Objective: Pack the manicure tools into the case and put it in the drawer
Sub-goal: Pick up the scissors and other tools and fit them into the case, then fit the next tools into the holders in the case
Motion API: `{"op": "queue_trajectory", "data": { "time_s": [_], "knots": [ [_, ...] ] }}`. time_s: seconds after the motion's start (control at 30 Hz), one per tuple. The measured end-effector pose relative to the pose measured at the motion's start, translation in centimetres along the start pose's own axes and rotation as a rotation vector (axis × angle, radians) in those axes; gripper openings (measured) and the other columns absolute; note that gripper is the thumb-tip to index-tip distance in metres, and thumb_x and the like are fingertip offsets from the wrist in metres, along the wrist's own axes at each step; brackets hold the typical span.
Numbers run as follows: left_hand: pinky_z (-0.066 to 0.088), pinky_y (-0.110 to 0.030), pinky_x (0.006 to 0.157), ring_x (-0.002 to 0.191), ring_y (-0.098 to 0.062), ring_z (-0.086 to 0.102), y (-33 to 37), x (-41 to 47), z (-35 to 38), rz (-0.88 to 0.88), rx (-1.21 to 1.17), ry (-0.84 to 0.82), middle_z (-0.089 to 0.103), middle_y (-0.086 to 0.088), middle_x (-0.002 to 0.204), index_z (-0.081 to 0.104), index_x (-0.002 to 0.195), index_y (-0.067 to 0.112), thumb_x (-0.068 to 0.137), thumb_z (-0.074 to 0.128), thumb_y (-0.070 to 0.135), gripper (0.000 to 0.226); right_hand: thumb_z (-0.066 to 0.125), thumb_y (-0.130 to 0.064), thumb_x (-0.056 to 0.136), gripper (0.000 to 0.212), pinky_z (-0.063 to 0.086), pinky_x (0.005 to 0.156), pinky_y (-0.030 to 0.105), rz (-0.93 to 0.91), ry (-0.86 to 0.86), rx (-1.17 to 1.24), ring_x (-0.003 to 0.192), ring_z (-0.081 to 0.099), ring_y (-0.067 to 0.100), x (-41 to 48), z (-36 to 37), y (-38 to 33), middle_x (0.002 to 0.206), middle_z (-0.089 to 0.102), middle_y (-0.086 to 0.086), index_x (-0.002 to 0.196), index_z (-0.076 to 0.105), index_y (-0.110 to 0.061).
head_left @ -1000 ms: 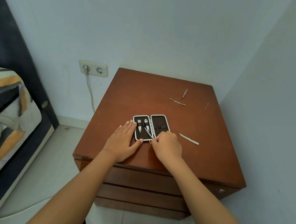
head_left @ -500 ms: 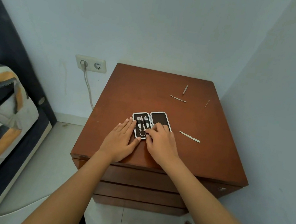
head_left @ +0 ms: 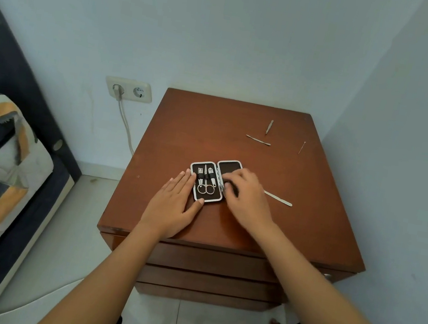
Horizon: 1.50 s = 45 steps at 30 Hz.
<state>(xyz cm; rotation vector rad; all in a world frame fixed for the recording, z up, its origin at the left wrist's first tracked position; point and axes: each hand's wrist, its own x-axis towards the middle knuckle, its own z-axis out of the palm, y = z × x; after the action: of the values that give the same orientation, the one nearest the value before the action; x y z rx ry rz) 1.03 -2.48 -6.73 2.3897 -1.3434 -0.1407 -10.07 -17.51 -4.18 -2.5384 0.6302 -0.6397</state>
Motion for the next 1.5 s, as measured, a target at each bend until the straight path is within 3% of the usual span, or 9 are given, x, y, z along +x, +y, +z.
{"op": "queue_trajectory", "data": {
  "time_s": [0.33, 0.43, 0.53, 0.6, 0.77, 0.93, 1.2, 1.33, 1.5],
  "knots": [
    [-0.001, -0.019, 0.111, 0.136, 0.005, 0.001, -0.2, 0.2, 0.0, -0.01, -0.028, 0.087, 0.012, 0.008, 0.157, 0.014, 0.148, 0.027, 0.083, 0.023, 0.068, 0.078, 0.041, 0.002, 0.086, 0.045, 0.034, 0.107, 0.041, 0.24, -0.066, -0.221, 0.126, 0.041, 0.034, 14.6, -4.2, 11.0, 0.137, 0.046, 0.015, 0.128, 0.052, -0.009],
    [0.001, -0.019, 0.112, 0.141, -0.001, 0.009, -0.1, 0.2, 0.0, -0.003, -0.023, 0.11, 0.015, 0.009, 0.156, 0.019, 0.148, 0.026, 0.084, 0.029, 0.067, 0.076, 0.043, 0.007, 0.083, 0.054, 0.028, 0.112, 0.038, 0.215, -0.182, -0.27, 0.134, 0.034, 0.031, 17.1, -3.7, 12.2, 0.146, 0.039, 0.011, 0.134, 0.047, -0.011],
    [0.0, -0.018, 0.112, 0.137, 0.004, 0.004, -0.2, 0.3, 0.1, -0.004, -0.029, 0.116, 0.015, 0.01, 0.156, 0.019, 0.147, 0.028, 0.085, 0.031, 0.066, 0.075, 0.039, 0.012, 0.083, 0.06, 0.019, 0.118, 0.038, 0.192, -0.322, -0.301, 0.142, 0.024, 0.025, 18.4, -2.9, 13.1, 0.151, 0.035, 0.008, 0.137, 0.045, -0.014],
    [0.001, -0.019, 0.112, 0.137, 0.005, 0.004, -0.2, 0.3, 0.1, -0.009, -0.033, 0.117, 0.015, 0.011, 0.156, 0.019, 0.147, 0.028, 0.084, 0.031, 0.068, 0.075, 0.038, 0.013, 0.083, 0.058, 0.023, 0.116, 0.038, 0.198, -0.322, -0.298, 0.141, 0.026, 0.026, 18.5, -2.7, 13.7, 0.149, 0.037, 0.012, 0.134, 0.048, -0.013],
    [0.004, -0.019, 0.113, 0.142, -0.004, 0.013, 0.0, 0.2, -0.1, -0.014, -0.039, 0.117, 0.018, 0.01, 0.155, 0.022, 0.147, 0.028, 0.085, 0.035, 0.066, 0.074, 0.048, 0.003, 0.088, 0.033, 0.04, 0.1, 0.035, 0.247, -0.11, -0.213, 0.117, 0.053, 0.035, 17.8, -3.0, 14.1, 0.129, 0.057, 0.019, 0.114, 0.065, -0.008],
    [0.005, -0.02, 0.113, 0.142, -0.005, 0.014, 0.1, 0.2, -0.3, -0.02, -0.042, 0.11, 0.019, 0.009, 0.156, 0.022, 0.147, 0.028, 0.083, 0.031, 0.068, 0.076, 0.058, 0.001, 0.084, 0.02, 0.044, 0.097, 0.035, 0.239, -0.042, -0.15, 0.11, 0.057, 0.033, 16.5, -3.6, 13.8, 0.113, 0.066, 0.019, 0.099, 0.071, -0.003],
    [0.003, -0.019, 0.111, 0.142, -0.005, 0.013, 0.1, 0.2, -0.2, -0.026, -0.028, 0.111, 0.018, 0.01, 0.156, 0.021, 0.147, 0.028, 0.082, 0.031, 0.068, 0.076, 0.059, 0.001, 0.08, 0.012, 0.041, 0.073, 0.026, 0.255, 0.062, -0.075, 0.079, 0.052, 0.018, 14.2, -4.1, 13.4, 0.094, 0.066, 0.017, 0.085, 0.067, -0.007],
    [0.006, -0.02, 0.112, 0.142, -0.005, 0.014, 0.1, 0.2, -0.1, -0.027, -0.024, 0.108, 0.019, 0.01, 0.156, 0.021, 0.147, 0.028, 0.082, 0.031, 0.068, 0.077, 0.064, -0.001, 0.079, 0.015, 0.042, 0.079, 0.03, 0.282, 0.065, -0.09, 0.084, 0.052, 0.024, 14.1, -4.4, 13.2, 0.098, 0.052, 0.015, 0.094, 0.064, -0.004],
    [0.006, -0.02, 0.112, 0.142, -0.006, 0.015, 0.0, 0.3, 0.0, -0.028, -0.019, 0.108, 0.02, 0.008, 0.156, 0.022, 0.147, 0.027, 0.081, 0.028, 0.069, 0.078, 0.061, -0.008, 0.085, 0.016, 0.045, 0.089, 0.031, 0.385, -0.062, -0.134, 0.104, 0.057, 0.033, 14.3, -4.9, 12.6, 0.11, 0.063, 0.021, 0.098, 0.069, -0.003]
  ]
}}
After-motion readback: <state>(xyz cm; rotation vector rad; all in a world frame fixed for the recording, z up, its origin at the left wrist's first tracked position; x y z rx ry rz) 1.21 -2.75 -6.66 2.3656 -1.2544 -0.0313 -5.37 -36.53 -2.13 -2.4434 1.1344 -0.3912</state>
